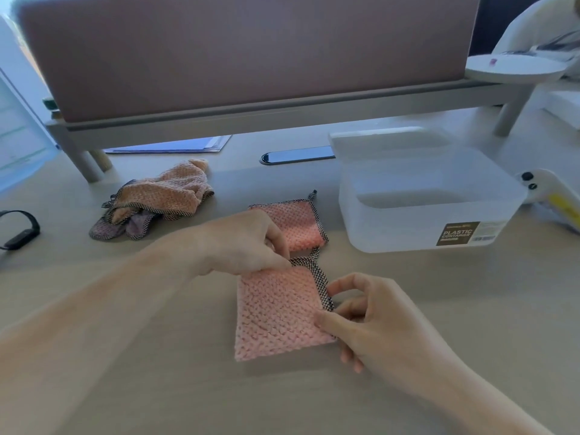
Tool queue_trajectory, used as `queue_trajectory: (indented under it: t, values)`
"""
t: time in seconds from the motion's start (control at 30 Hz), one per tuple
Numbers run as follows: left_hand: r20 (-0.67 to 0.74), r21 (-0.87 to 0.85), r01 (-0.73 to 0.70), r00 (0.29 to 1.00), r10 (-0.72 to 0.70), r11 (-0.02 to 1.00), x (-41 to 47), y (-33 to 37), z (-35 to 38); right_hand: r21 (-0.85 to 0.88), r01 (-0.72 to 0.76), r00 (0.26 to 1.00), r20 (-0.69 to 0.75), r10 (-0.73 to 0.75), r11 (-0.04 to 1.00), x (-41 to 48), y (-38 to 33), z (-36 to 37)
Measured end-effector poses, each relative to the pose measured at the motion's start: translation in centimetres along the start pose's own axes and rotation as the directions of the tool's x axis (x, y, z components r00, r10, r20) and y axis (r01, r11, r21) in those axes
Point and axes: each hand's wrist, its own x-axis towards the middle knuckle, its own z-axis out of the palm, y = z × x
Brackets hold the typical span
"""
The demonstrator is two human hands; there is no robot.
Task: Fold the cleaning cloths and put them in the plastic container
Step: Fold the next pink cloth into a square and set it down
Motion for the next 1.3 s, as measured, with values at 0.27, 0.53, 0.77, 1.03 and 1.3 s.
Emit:
queue_trajectory:
  t: [0.27, 0.53, 0.77, 1.03, 1.3]
  values:
    - [-0.117, 0.102, -0.163, 0.978, 0.174, 0.981, 0.8, -1.2, 0.6, -0.074, 0.008, 1.000, 0.006, -0.008, 0.997, 0.7, 0.5, -0.9]
    - [-0.252, 0.142, -0.223, 0.934, 0.253, 0.964, -0.2, -2.2, 3.2, -0.107, -0.021, 0.999, 0.044, 0.026, 0.994, 1.3, 0.4, -1.3]
    - [-0.334, 0.353, -0.269, 0.859, 0.389, 0.896, -4.9, -2.5, 7.6, -0.129, -0.029, 0.999, 0.028, 0.033, 0.991, 0.9, -0.1, -1.1]
    - [-0.212, 0.427, -0.243, 0.910, 0.357, 0.871, -5.6, -3.9, 9.1, -0.060, -0.042, 0.999, 0.027, 0.044, 0.997, 0.2, -0.6, -0.9]
    - [-0.210, 0.447, -0.261, 0.899, 0.384, 0.856, -5.2, -4.2, 9.0, -0.456, 0.042, 0.999, 0.008, -0.043, 0.889, 0.8, -2.2, -1.7]
